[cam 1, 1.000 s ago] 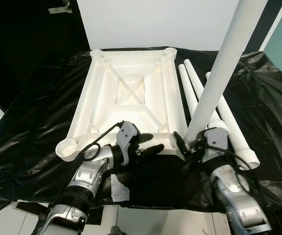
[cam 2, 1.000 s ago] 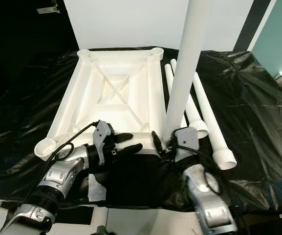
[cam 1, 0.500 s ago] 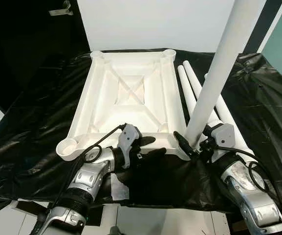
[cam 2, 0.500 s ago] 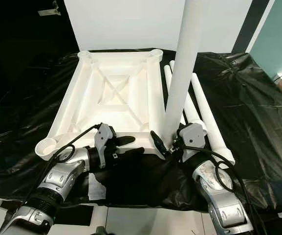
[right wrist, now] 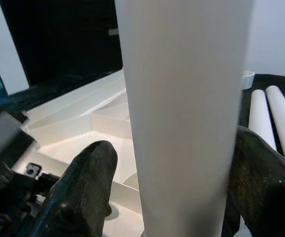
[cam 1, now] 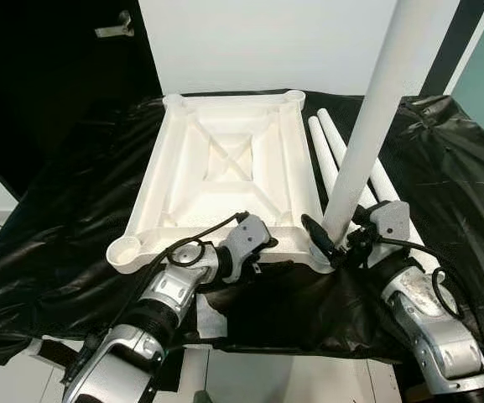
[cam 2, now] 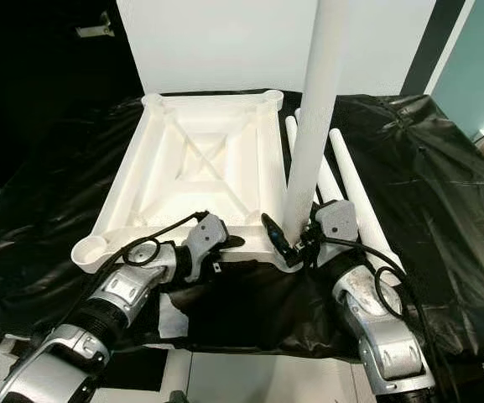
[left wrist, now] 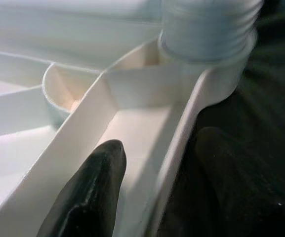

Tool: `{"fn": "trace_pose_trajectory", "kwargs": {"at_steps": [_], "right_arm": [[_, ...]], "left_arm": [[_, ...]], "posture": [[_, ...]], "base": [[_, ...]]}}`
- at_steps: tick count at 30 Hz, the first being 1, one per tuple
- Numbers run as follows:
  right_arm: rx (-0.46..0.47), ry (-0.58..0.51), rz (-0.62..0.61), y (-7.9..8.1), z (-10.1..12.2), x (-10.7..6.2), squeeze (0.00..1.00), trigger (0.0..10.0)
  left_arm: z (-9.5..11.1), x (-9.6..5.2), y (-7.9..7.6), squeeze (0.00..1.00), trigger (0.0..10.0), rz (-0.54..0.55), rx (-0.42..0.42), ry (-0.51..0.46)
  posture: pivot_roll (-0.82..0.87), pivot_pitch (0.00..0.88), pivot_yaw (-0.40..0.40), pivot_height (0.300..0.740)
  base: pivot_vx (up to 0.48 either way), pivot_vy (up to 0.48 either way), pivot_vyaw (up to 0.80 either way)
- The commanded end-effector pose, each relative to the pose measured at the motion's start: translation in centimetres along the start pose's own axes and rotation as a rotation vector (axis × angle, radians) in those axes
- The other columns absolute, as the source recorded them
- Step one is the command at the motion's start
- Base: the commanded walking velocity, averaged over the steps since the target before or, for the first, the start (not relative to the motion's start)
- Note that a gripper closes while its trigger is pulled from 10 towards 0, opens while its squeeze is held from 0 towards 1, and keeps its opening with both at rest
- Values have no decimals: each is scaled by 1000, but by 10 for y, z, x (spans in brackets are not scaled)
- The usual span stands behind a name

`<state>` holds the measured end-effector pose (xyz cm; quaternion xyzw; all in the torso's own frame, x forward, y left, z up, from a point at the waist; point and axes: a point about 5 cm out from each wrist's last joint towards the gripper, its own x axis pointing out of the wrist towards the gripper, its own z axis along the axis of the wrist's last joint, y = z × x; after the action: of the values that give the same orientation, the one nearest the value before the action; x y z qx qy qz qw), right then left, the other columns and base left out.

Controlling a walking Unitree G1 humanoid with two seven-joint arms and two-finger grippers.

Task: Building children table

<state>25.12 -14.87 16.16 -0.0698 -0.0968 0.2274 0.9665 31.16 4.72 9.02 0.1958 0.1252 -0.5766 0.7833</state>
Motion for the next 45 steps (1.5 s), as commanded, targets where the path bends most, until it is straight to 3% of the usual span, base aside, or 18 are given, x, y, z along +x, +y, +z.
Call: {"fn": "trace_pose_trajectory", "kwargs": {"at_steps": [1, 9, 10, 11, 12, 13, 15, 16, 25, 26, 27, 28, 29, 36, 37, 38, 39, 45], "right_arm": [[19, -3, -4, 1, 1, 0, 0, 10000], [44, -10, -26, -1, 1, 3, 0, 10000], [51, -11, -33, -2, 2, 4, 0, 10000], [55, -12, -37, -2, 2, 5, 0, 10000], [59, -12, -40, -2, 2, 5, 0, 10000], [65, -12, -46, -2, 1, 6, 0, 10000], [69, -12, -49, -3, 1, 6, 0, 10000], [75, -11, -58, -4, 1, 5, 0, 10000], [82, 28, -124, -12, -7, 4, 0, 10000], [100, 49, -135, -11, -12, 2, 0, 314], [100, 49, -135, -11, -12, 2, 0, 314], [118, 70, -143, -10, -17, 0, 0, 0], [140, 88, -150, -9, -21, -1, 0, 0], [171, 121, -133, -1, -27, -5, 0, 0], [176, 139, -129, 0, -30, -6, 0, 0], [176, 139, -129, 0, -30, -6, 0, 0], [199, 166, -133, 0, -34, -7, 0, 0], [240, 249, -213, 8, -57, -16, 0, 0]], "left_arm": [[-33, 5, -15, 0, 10000, -18, -65, 151], [-38, 12, -19, 0, 10000, -15, -118, 185], [-39, 13, -21, 0, 3020, -28, -127, 188], [-39, 14, -23, 0, 3020, -38, -130, 188], [-39, 15, -24, 0, 1176, -44, -126, 187], [-39, 15, -24, 0, 2902, -46, -122, 186], [-39, 15, -24, 0, 2902, -46, -120, 185], [-39, 15, -24, 0, 10000, -47, -116, 184], [-31, 14, -27, 0, 10000, -111, -119, 101], [-28, 13, -30, 0, 4392, -157, -126, 68], [-28, 13, -30, 0, 4392, -157, -126, 68], [-25, 10, -32, 0, 1569, -205, -127, 42], [-22, 8, -34, 0, 0, -246, -130, 19], [-20, 5, -34, 0, 0, -285, -133, -5], [-19, 5, -34, 0, 4275, -285, -131, -10], [-19, 5, -34, 0, 4275, -285, -131, -10], [-19, 5, -33, 0, 10000, -276, -134, -17], [-17, 7, -30, 0, 10000, -241, -131, -17]], "posture": [[-138, 24, 48, 740], [-134, 16, 53, 740], [-133, 16, 53, 740], [-132, 16, 54, 740], [-129, 19, 55, 740], [-129, 18, 55, 740], [-129, 18, 55, 740], [-129, 18, 55, 740], [-127, 22, 60, 740], [-127, 24, 64, 740], [-127, 24, 64, 740], [-127, 24, 67, 740], [-129, 36, 64, 740], [-134, 36, 64, 740], [-138, 31, 64, 740], [-138, 31, 64, 740], [-144, 30, 67, 740], [-143, 24, 62, 740]], "base": [[0, 0, 0], [0, 0, 0], [0, 0, 0], [0, 0, 0], [0, 0, 0], [0, 0, 0], [0, 0, 0], [0, 0, 0], [0, 0, 0], [0, 0, 0], [0, 0, 0], [0, 0, 0], [0, 0, 0], [0, 0, 0], [0, 0, 0], [0, 0, 0], [0, 0, 0], [0, 0, 0]]}}
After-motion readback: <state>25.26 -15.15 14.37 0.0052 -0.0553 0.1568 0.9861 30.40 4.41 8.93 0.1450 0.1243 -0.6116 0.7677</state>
